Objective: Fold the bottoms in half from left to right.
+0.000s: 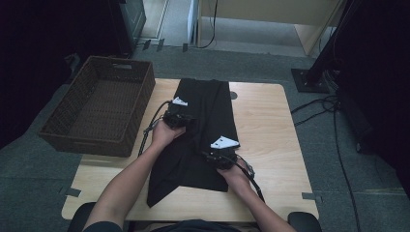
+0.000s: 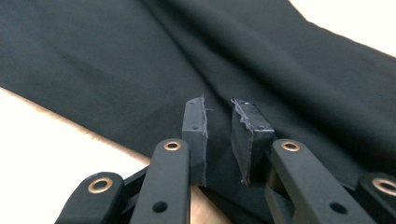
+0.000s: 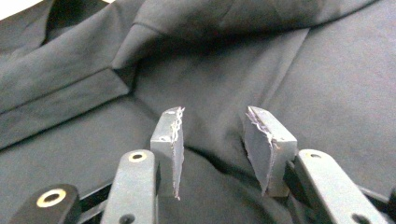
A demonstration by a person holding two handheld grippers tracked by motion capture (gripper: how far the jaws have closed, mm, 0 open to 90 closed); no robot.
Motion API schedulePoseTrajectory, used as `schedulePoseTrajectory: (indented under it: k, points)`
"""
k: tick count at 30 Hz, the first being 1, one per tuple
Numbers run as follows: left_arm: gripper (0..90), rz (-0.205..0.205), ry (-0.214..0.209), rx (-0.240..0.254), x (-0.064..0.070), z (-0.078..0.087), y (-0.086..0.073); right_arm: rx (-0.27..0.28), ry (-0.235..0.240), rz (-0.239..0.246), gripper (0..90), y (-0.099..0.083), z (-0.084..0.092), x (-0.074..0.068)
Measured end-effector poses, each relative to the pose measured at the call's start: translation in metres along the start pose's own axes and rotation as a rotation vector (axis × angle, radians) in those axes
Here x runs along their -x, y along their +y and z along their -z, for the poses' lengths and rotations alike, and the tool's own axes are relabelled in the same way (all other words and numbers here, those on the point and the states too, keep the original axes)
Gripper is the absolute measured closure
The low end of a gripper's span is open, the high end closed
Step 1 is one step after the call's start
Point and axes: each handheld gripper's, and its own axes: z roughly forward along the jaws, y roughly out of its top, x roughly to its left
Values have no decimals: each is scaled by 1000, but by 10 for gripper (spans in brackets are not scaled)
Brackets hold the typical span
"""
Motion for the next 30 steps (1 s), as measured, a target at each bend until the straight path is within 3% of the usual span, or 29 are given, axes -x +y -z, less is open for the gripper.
schedulePoseTrajectory:
  k: [5, 8, 9, 10, 11, 13, 14, 16, 19, 24, 29, 30]
  points:
    - [772, 36, -33, 2, -8, -5, -5, 0, 18, -3, 582, -2, 3, 2]
    - [775, -28, -5, -5, -3, -5, -5, 4, 27, -28, 589, -2, 3, 5]
    - [769, -50, 8, -9, -1, -5, -6, 1, 46, -70, 571, 2, 5, 10]
    - [764, -50, 8, -9, -1, -5, -6, 1, 46, -70, 571, 2, 5, 10]
    - [765, -30, -2, -1, 0, -4, -8, 29, 35, -96, 572, 10, 9, 18]
    - [767, -16, -17, 0, -1, -4, -9, 43, 24, -99, 576, 13, 11, 22]
    - [779, -13, -19, 13, 0, -3, -12, 54, -9, -106, 577, 26, 11, 34]
    - [779, -21, -21, 17, 1, -3, -13, 50, -11, -119, 575, 30, 10, 38]
    - [778, -13, -45, -2, -1, 0, -13, 47, -59, -98, 559, 57, -2, 52]
    - [778, -12, -50, -13, -4, 2, -13, 55, -89, -99, 516, 86, -26, 57]
    - [779, -25, -28, -24, -5, 6, -14, 17, -104, -86, 494, 104, -62, 59]
    - [780, -25, -28, -24, -5, 6, -14, 17, -104, -86, 494, 104, -62, 59]
